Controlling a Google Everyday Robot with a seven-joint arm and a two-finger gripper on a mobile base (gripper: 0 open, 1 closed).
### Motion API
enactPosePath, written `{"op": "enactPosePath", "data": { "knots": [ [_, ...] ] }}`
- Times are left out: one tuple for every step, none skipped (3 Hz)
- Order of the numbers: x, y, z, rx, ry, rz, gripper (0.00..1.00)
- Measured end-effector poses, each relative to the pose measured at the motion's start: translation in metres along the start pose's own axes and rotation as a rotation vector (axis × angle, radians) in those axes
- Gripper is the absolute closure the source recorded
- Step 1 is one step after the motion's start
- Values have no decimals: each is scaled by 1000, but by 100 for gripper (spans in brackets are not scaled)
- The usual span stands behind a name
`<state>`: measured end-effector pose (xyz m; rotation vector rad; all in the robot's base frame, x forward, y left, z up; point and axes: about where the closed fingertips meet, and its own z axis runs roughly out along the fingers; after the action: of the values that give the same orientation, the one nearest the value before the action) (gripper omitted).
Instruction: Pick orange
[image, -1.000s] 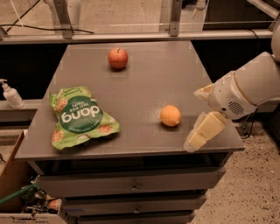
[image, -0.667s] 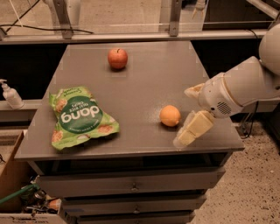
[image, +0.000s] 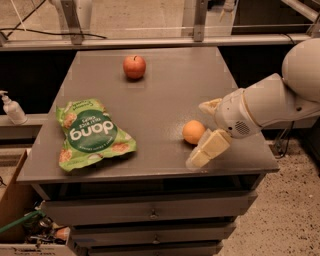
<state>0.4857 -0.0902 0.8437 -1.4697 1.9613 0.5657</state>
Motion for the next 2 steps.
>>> {"op": "enactPosePath", "data": {
  "knots": [
    [6, -22, 3, 17, -13, -40, 0],
    [6, -22, 3, 17, -13, -40, 0]
  ]
}}
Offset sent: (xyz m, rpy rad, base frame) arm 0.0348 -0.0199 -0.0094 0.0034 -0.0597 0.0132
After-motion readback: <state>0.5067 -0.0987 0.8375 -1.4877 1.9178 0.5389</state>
